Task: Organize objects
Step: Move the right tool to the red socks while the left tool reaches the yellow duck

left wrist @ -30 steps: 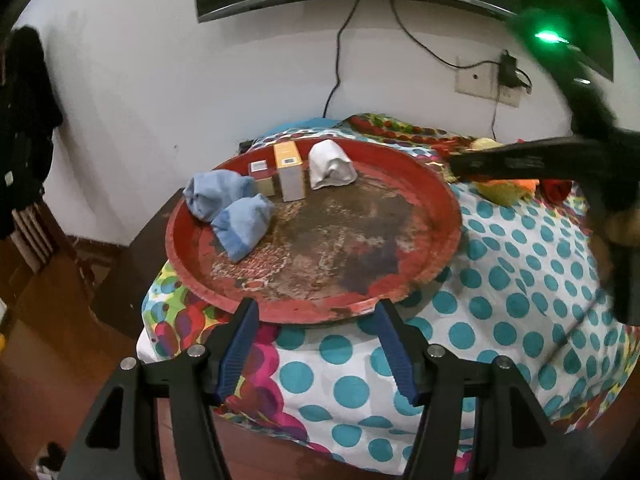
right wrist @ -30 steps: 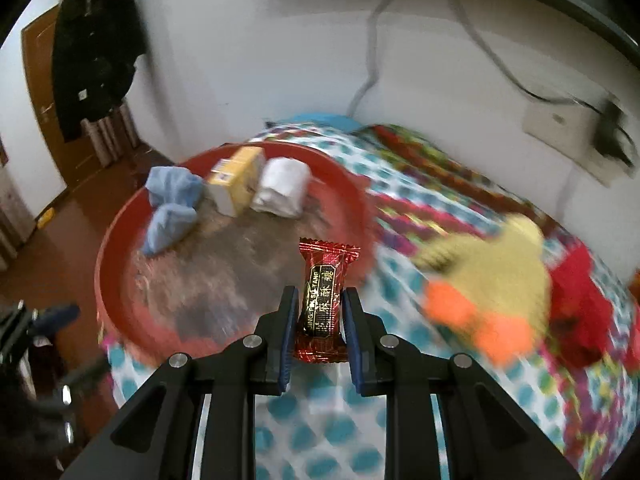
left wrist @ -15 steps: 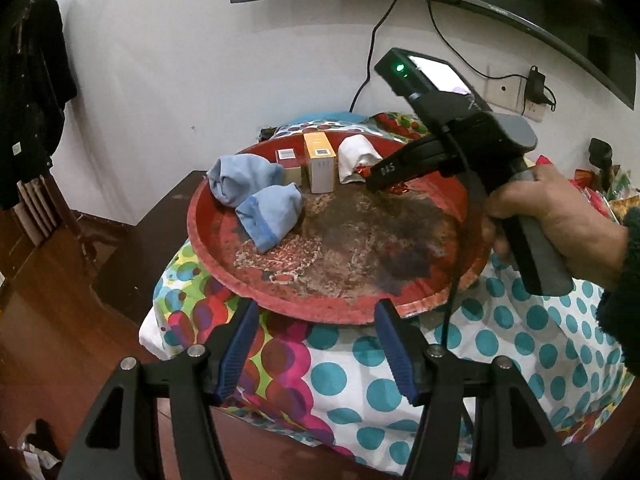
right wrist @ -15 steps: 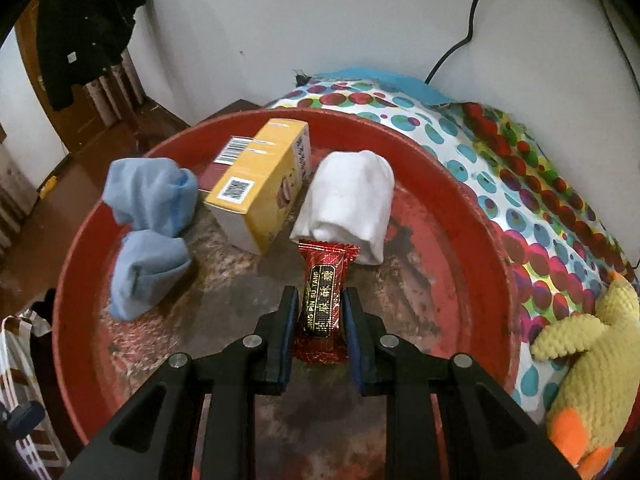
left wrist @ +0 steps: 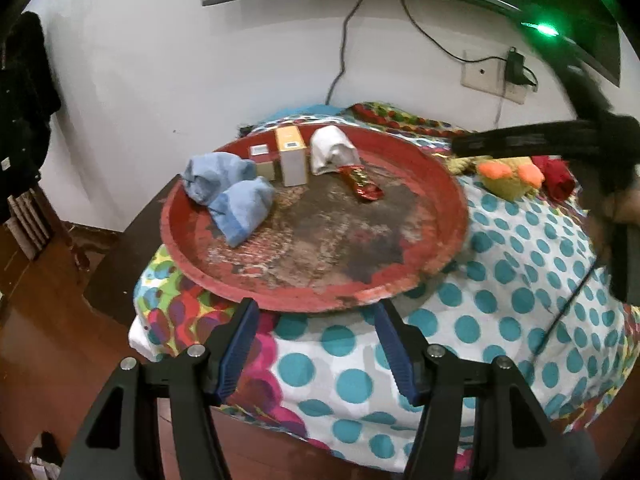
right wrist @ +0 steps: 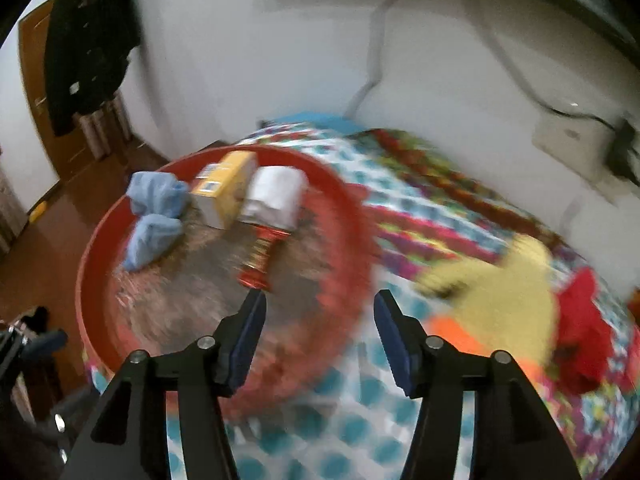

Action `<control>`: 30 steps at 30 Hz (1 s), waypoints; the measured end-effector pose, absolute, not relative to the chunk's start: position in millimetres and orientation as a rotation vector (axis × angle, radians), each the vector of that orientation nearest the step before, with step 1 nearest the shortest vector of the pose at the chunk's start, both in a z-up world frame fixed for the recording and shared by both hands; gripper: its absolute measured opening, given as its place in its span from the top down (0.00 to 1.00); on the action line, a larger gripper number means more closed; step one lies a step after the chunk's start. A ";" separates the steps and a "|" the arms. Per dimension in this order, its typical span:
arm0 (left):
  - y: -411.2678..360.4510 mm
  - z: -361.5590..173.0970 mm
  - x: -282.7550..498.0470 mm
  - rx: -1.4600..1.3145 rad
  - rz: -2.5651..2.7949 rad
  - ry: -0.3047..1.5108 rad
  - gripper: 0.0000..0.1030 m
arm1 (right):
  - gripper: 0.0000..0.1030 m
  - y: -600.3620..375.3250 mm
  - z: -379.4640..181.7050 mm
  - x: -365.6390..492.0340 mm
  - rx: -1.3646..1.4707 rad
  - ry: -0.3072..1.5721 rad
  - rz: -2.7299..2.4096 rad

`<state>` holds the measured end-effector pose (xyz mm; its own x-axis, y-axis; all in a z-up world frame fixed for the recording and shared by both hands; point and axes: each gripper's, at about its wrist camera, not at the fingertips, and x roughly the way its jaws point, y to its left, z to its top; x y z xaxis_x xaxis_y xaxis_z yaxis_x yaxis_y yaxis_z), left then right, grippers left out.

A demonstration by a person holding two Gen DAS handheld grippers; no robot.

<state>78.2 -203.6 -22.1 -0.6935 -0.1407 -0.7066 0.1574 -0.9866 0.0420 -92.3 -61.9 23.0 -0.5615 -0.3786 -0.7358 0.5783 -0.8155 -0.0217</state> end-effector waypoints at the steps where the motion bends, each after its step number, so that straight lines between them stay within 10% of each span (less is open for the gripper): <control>1: -200.5 -22.7 78.3 1.147 -2.753 0.022 0.40 | 0.47 -43.4 25.4 -93.0 1.023 0.332 -2.385; 22: -133.6 -24.1 72.9 1.190 -2.852 -0.162 0.40 | 0.24 166.1 -33.5 -187.2 1.220 -0.128 -2.772; 27: -98.9 -8.7 46.0 1.211 -2.907 -0.285 0.40 | 0.63 163.8 -42.2 -193.1 1.226 -0.059 -2.690; 30: -78.1 6.7 22.3 1.197 -2.971 -0.305 0.40 | 0.68 169.7 -40.9 -184.7 1.200 -0.059 -2.676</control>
